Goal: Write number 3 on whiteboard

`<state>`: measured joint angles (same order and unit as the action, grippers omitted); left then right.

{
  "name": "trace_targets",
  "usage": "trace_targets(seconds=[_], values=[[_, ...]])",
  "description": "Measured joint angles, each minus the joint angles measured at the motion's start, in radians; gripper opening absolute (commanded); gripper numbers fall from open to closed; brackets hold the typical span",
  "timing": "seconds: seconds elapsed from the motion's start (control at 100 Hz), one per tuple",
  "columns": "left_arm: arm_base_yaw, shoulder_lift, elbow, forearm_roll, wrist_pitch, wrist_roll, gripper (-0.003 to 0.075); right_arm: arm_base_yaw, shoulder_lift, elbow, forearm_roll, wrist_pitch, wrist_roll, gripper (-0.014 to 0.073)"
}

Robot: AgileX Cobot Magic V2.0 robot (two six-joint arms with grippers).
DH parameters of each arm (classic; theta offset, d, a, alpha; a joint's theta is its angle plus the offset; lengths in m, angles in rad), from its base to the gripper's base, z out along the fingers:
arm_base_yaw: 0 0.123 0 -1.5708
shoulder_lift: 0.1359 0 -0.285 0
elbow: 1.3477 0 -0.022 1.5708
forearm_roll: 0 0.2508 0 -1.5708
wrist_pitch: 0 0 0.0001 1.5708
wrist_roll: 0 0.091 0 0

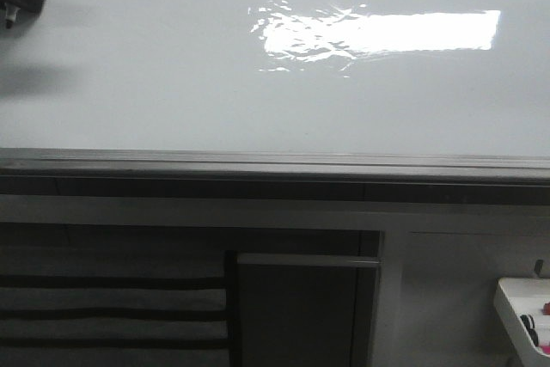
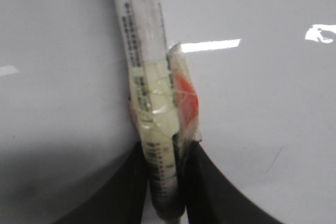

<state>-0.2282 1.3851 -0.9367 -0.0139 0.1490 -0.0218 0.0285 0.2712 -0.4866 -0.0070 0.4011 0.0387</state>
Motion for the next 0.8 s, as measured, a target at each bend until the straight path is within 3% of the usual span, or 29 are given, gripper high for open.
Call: trace_targets(seconds=[0.32,0.57,0.67,0.8], values=[[0.0,-0.025,-0.002,0.014,0.044,0.0,0.0061,0.0,0.004,-0.033,0.032,0.036,0.0,0.0558],[-0.075,-0.123,-0.087,0.067,0.36,0.184,0.0061,0.0,0.128,-0.185,0.076,0.258,-0.019,0.0556],[-0.134,-0.16,-0.117,0.044,0.49,0.308,0.0061,0.0,0.206,-0.241,0.225,0.348,-0.156,0.0556],[-0.225,-0.198,-0.129,-0.076,0.672,0.514,0.0061,0.0,0.326,-0.295,0.473,0.463,-0.468,0.0556]])
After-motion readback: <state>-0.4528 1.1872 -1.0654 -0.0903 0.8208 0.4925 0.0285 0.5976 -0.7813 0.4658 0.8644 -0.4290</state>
